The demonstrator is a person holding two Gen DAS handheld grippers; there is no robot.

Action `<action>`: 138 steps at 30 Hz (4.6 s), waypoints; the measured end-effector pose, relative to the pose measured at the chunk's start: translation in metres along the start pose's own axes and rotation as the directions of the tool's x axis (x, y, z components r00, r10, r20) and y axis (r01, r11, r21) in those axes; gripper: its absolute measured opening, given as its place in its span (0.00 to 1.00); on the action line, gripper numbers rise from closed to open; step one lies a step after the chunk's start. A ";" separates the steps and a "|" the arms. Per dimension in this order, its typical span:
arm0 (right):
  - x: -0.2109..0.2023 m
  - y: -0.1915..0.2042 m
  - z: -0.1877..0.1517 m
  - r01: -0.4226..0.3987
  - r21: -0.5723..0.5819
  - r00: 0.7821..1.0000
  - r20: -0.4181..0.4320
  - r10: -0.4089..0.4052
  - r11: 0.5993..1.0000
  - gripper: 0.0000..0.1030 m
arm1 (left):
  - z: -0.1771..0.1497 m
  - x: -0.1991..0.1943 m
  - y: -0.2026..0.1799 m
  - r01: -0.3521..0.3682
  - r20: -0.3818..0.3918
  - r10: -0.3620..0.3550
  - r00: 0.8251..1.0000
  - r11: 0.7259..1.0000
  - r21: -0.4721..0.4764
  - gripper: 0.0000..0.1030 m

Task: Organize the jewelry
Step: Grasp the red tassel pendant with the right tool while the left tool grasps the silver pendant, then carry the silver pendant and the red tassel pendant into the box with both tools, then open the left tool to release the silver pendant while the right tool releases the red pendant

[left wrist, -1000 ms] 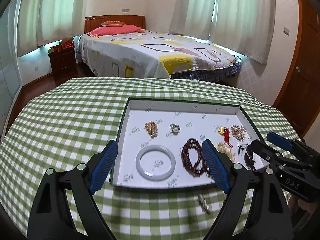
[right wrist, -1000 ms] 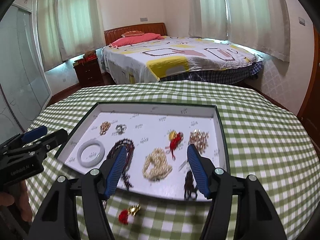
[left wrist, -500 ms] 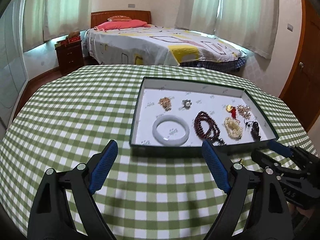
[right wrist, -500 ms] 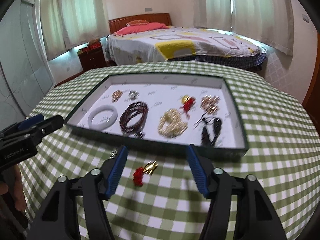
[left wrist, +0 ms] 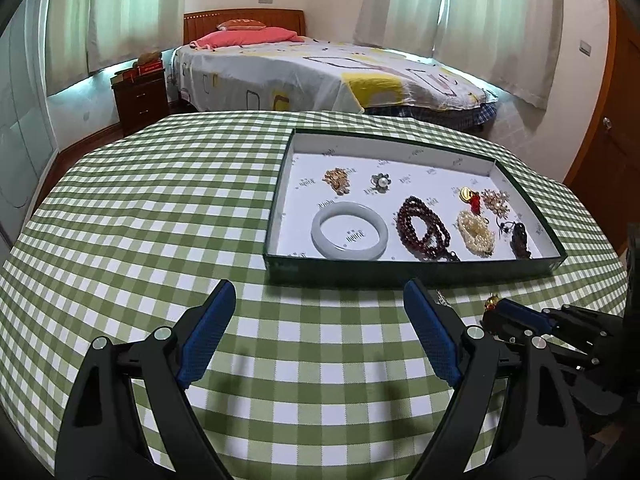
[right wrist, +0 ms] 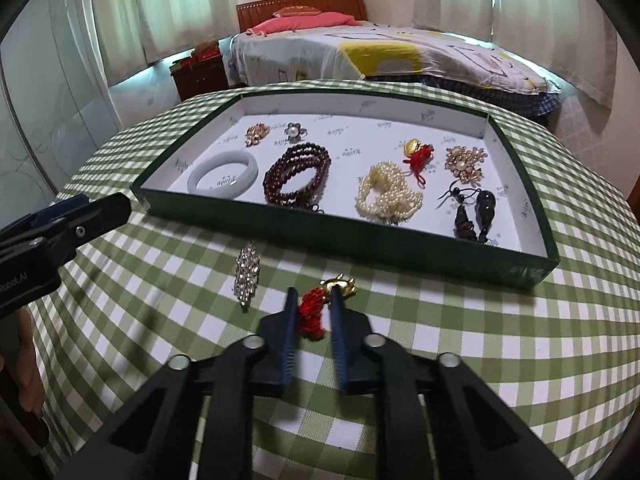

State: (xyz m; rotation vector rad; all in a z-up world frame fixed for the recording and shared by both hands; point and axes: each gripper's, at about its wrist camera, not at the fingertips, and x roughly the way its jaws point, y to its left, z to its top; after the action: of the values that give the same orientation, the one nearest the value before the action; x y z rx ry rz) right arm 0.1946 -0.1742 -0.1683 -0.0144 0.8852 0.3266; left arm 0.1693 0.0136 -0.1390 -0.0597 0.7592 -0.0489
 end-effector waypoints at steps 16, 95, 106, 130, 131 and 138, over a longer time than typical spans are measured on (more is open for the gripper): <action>-0.022 -0.024 -0.005 0.043 0.019 0.998 0.051 -0.044 0.999 0.10 | -0.010 0.015 -0.043 0.054 -0.053 -0.051 0.997 0.997 0.061 0.81; -0.070 -0.009 0.016 0.010 0.027 0.982 0.189 -0.015 1.000 0.10 | 0.018 -0.016 -0.048 0.175 0.029 -0.178 0.984 0.981 0.087 0.12; -0.083 -0.003 0.053 0.013 -0.015 0.964 0.265 -0.008 1.000 0.10 | 0.054 -0.026 -0.049 0.187 0.103 -0.196 0.975 0.978 0.087 0.12; -0.014 -0.033 0.130 0.038 -0.005 0.961 0.276 -0.035 0.999 0.10 | 0.116 0.067 -0.081 0.125 0.113 -0.135 0.984 0.988 0.092 0.12; -0.007 -0.037 0.130 0.037 0.004 0.964 0.264 -0.037 0.999 0.10 | 0.115 0.076 -0.081 0.117 0.099 -0.126 0.987 0.989 0.092 0.12; 0.036 -0.054 0.129 0.030 0.050 0.983 0.181 -0.039 0.998 0.10 | 0.111 0.121 -0.082 0.078 0.008 -0.079 0.997 0.993 0.088 0.12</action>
State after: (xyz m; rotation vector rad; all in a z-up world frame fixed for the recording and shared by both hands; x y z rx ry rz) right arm 0.3285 -0.1967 -0.1199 0.0432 0.7099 0.2700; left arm 0.3315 -0.0726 -0.1360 -0.0057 0.7423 -0.1563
